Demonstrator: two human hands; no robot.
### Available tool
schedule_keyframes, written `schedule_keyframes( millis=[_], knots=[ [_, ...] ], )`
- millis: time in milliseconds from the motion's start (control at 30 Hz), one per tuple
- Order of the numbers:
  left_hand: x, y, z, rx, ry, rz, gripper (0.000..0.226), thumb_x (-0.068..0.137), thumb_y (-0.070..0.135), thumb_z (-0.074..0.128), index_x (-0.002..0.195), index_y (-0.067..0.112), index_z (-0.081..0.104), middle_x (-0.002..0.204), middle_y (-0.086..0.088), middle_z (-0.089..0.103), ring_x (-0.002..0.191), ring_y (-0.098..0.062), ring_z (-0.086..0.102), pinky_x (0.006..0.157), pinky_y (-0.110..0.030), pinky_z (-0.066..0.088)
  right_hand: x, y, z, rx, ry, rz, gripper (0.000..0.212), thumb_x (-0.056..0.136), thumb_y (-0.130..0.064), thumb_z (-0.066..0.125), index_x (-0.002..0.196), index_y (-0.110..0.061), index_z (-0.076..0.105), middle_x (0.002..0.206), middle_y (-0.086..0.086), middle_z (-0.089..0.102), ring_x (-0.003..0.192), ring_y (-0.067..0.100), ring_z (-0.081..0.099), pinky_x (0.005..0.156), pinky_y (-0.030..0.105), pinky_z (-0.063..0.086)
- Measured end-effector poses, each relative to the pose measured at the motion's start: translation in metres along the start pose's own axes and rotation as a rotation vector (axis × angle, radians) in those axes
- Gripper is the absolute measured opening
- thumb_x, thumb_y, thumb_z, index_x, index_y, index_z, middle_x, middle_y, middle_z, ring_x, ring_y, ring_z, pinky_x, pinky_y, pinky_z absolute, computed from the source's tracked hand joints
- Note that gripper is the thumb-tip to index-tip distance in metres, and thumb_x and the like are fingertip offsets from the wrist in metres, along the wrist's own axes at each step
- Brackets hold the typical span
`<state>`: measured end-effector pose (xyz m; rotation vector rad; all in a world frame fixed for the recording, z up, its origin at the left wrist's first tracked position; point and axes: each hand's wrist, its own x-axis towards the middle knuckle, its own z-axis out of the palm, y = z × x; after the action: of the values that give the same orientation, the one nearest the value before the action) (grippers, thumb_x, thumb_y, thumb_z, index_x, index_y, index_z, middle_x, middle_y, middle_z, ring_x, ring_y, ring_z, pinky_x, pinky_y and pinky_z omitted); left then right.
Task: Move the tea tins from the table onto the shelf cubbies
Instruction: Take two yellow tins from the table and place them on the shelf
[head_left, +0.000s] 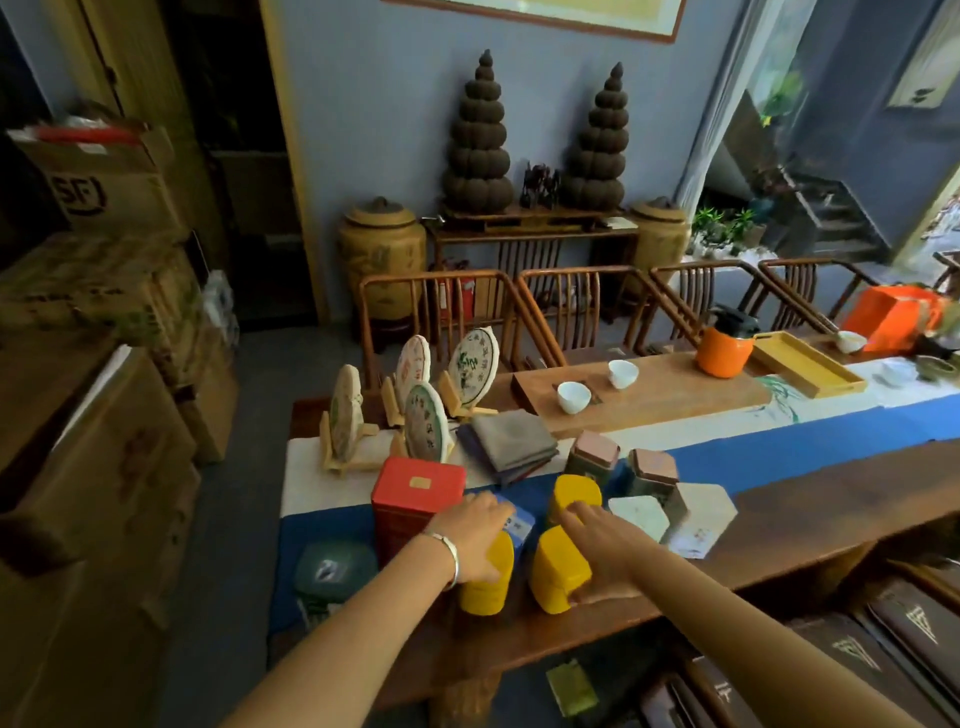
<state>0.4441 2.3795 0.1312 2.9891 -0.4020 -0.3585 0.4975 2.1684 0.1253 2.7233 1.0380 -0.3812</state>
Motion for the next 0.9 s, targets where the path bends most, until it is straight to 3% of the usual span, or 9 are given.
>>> schedule_keyframes(
  millis=[300, 533, 700, 900],
  knots=[
    [0.047, -0.023, 0.042, -0.102, -0.09, -0.087, 0.075, 0.073, 0.034, 0.071, 0.136, 0.012, 0.036, 0.133, -0.014, 0.041, 0.121, -0.035, 0.043, 0.098, -0.045, 0.044, 0.068, 0.027, 0.032, -0.054, -0.076, -0.04, 0.107, 0.067, -0.05, 0.079, 0.149, -0.02, 0.018, 0.149, 0.011, 0.031, 0.132, 0.032, 0.038, 0.102, 0.045, 0.042],
    [0.06, -0.021, 0.081, -0.044, -0.092, -0.178, 0.07, 0.078, 0.015, 0.062, 0.14, 0.012, 0.03, 0.14, -0.017, 0.031, 0.126, -0.035, 0.034, 0.098, -0.041, 0.037, 0.085, 0.04, 0.06, -0.071, -0.087, -0.131, 0.094, 0.075, -0.036, 0.077, 0.147, -0.02, 0.019, 0.144, 0.012, 0.036, 0.129, 0.031, 0.04, 0.097, 0.04, 0.044],
    [0.075, -0.014, 0.09, 0.009, -0.079, -0.245, 0.079, 0.074, 0.028, 0.066, 0.141, 0.018, 0.026, 0.129, -0.014, 0.043, 0.11, -0.033, 0.04, 0.089, -0.039, 0.038, 0.092, 0.051, 0.068, -0.01, -0.076, -0.171, 0.101, 0.07, -0.038, 0.08, 0.148, -0.021, 0.018, 0.144, 0.008, 0.035, 0.13, 0.029, 0.039, 0.096, 0.039, 0.045],
    [0.071, -0.014, 0.107, -0.119, -0.024, -0.292, 0.088, 0.07, 0.039, 0.072, 0.141, 0.025, 0.023, 0.136, -0.006, 0.038, 0.119, -0.03, 0.036, 0.097, -0.04, 0.039, 0.091, 0.057, 0.079, 0.059, -0.083, -0.184, 0.102, 0.075, -0.037, 0.076, 0.152, -0.024, 0.009, 0.152, 0.006, 0.026, 0.139, 0.028, 0.027, 0.101, 0.039, 0.044]
  ],
)
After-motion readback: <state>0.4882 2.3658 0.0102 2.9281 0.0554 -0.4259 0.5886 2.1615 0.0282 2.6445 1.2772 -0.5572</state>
